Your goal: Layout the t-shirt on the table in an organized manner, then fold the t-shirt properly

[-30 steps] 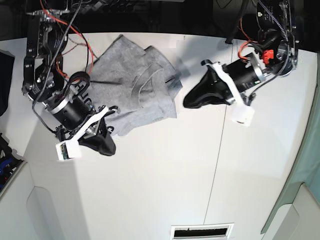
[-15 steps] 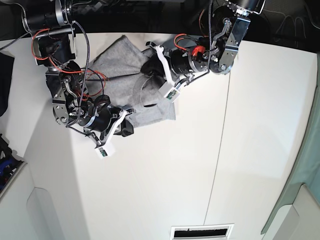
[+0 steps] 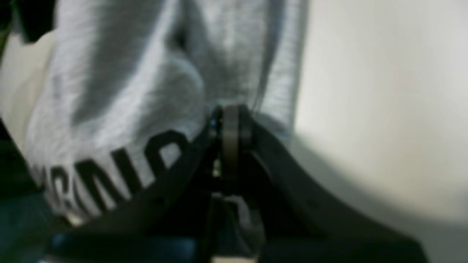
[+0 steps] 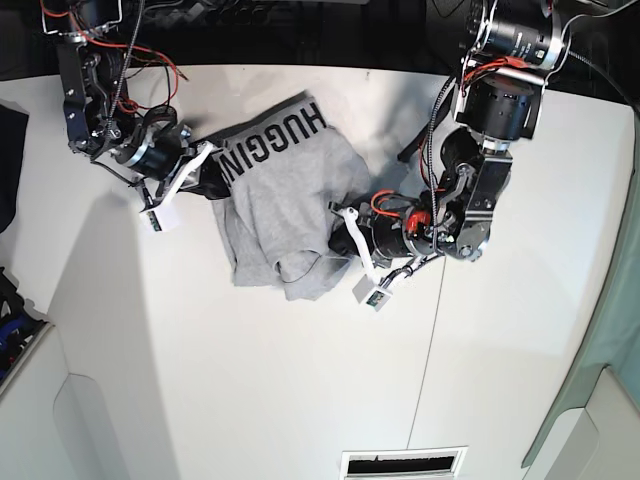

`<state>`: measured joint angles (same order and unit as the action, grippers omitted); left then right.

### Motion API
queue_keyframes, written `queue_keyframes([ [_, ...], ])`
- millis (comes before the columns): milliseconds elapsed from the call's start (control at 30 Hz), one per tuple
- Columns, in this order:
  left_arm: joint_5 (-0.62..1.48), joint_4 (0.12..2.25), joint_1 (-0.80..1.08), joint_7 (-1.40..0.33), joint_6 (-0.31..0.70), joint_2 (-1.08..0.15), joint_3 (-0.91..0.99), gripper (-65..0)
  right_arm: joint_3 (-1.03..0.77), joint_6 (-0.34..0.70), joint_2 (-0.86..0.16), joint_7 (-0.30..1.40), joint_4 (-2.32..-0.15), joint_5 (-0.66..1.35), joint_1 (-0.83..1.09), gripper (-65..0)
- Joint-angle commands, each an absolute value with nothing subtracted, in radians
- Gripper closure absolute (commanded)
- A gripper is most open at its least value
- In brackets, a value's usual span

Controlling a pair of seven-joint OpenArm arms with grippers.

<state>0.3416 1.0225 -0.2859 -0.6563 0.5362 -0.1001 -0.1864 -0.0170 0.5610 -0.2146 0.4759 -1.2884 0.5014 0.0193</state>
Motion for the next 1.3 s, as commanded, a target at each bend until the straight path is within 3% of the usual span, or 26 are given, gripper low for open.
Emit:
queue_keyframes([
  [0,0.369,1.039,-0.308,-0.665,0.535,-0.103,-0.191,0.0,-0.042,0.573,-0.217,0.457,-1.326,0.52,0.025,0.0],
  [200,0.544,1.171,-0.283,-0.795,0.612,-0.125,-0.192,0.0,-0.114,0.573,-0.174,0.461,-1.382,0.521,0.058,0.0],
  [300,0.572,1.354,-0.221,-0.794,0.61,-0.189,-0.17,0.0,-0.157,0.574,-0.176,0.479,-1.428,0.541,0.062,0.0],
  [400,0.593,1.562,-0.129,-0.826,0.61,-0.247,-0.105,0.0,-0.23,0.574,-0.198,0.606,-1.499,0.596,0.064,0.0],
  [600,0.654,1.824,0.213,-0.872,0.628,-0.308,0.048,0.0,-0.362,0.582,-0.319,0.791,-1.647,0.823,0.149,0.0],
  [767,0.654,1.948,0.547,-0.852,0.698,-0.308,0.213,0.0,-0.392,0.584,-0.376,0.812,-1.732,0.83,0.352,0.0],
  [1033,0.587,1.815,0.816,-0.862,0.698,-0.308,0.218,0.0,-0.378,0.585,-0.374,0.812,-1.731,0.721,0.655,0.0],
  [1267,0.378,1.438,0.714,-0.83,0.475,-0.332,-0.042,0.0,-0.251,0.579,-0.374,0.821,-1.642,0.563,0.743,0.0],
])
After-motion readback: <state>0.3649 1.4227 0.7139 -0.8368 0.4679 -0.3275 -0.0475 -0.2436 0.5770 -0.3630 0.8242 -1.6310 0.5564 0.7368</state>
